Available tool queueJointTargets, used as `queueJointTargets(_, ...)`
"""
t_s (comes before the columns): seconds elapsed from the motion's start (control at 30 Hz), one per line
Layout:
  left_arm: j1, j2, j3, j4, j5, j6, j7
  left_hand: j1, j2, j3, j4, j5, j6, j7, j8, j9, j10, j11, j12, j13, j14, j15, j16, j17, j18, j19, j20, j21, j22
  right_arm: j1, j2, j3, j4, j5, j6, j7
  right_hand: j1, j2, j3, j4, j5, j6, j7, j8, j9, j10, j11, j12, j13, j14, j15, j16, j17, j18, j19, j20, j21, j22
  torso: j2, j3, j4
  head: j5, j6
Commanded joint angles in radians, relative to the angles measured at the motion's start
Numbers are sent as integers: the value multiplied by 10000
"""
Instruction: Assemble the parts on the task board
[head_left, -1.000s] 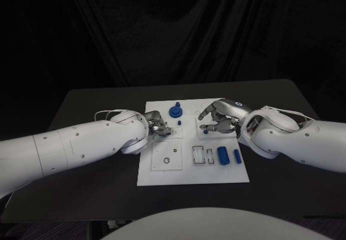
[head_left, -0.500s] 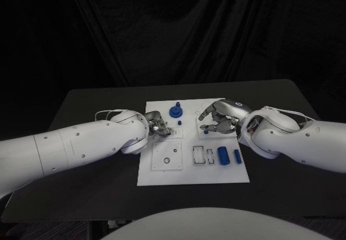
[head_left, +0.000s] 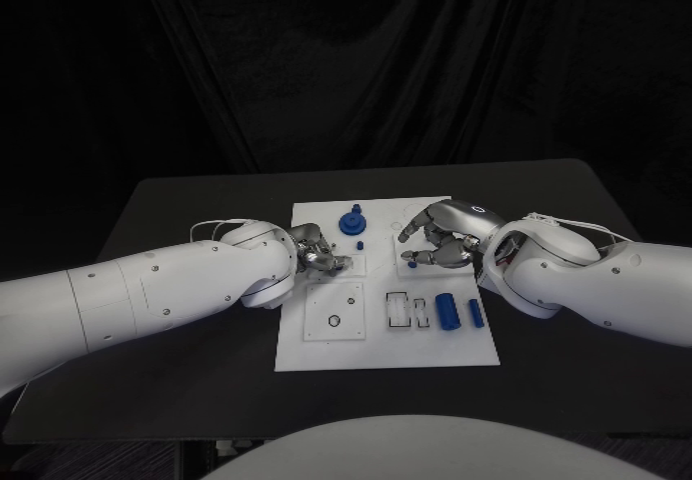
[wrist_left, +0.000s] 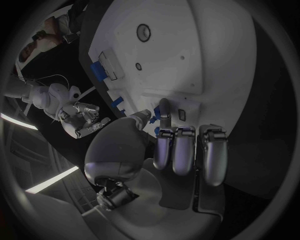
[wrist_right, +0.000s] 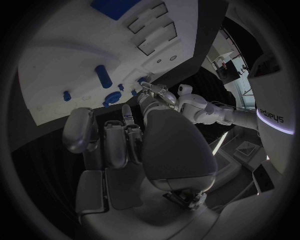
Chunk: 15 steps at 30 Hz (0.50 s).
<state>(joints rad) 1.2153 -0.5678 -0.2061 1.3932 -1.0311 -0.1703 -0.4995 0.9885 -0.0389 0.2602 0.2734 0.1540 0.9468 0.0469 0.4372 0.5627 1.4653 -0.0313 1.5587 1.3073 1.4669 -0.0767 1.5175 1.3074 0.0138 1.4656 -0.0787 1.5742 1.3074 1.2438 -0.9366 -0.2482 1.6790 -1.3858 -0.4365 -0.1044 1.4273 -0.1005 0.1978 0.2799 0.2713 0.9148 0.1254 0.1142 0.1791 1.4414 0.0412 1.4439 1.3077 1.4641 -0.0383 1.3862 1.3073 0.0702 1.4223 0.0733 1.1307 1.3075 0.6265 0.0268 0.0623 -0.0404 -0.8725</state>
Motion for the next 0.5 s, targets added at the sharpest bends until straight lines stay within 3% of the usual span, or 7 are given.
queueJointTargets(0.03, -67, 2, -48, -23, 9, 343, -77, -312, 4, -423, 166, -289, -5, 72, -210, -82, 951, 101, -50, 2471, 725, 35, -60, 1299, -138, 1052, 53, -34, 2634, -23, -14, 6, 9, -15, 93, -240, 130, 15, 84, -10, 96, 83, 11, -69, -18, -43, -8, -54, 966, 413, 63, -48, 162, 211, -75, 16, -69, 1363, 3, 1, 1, -23, -2)
queueJointTargets(0.07, -67, 1, -48, -28, 9, 346, -72, -613, 41, -742, 176, -517, -62, 107, -334, -94, 943, 125, -61, 2462, 698, 57, -104, 1210, -138, 1052, 71, -34, 2634, -23, -15, 6, 10, -15, 99, -245, 142, 16, 94, -14, 128, 86, 10, -72, -22, -47, -7, -60, 959, 411, 63, -56, 154, 211, -74, 16, -73, 1362, 1, 1, 0, -26, -2)
queueJointTargets(0.23, -70, -2, -48, -80, 9, 325, -38, -1280, 284, -1567, 202, -782, -203, 198, -643, -94, 906, 213, -115, 2416, 646, 135, -178, 1057, -138, 1052, 153, -34, 2634, -25, -19, 6, 17, -15, 144, -275, 205, 21, 156, -36, 316, 112, 10, -87, -49, -43, -10, -68, 952, 413, 59, -74, 140, 213, -71, 14, -108, 1352, 1, 0, -1, -21, -2)
queueJointTargets(0.4, -73, -11, -48, -120, 9, 281, -39, -1487, 472, -1875, 206, -789, -194, 213, -722, -67, 895, 230, -129, 2404, 632, 153, -200, 1009, -138, 1052, 176, -34, 2634, -28, -23, 6, 25, -15, 174, -296, 233, 32, 199, -41, 443, 125, 12, -98, -65, -50, -11, -81, 936, 417, 57, -77, 140, 214, -69, 12, -131, 1347, 2, 0, 0, -20, -2)
queueJointTargets(0.5, -75, -28, -48, -129, 9, 233, 7, -1561, 717, -2054, 203, -630, -134, 206, -738, -17, 906, 227, -113, 2420, 634, 155, -196, 1018, -138, 1052, 185, -34, 2634, -28, -29, 6, 34, -15, 190, -308, 254, 50, 244, -40, 577, 135, 14, -109, -80, -49, -11, -83, 933, 418, 56, -86, 132, 216, -66, 10, -153, 1343, 1, 0, 0, 2, -2)
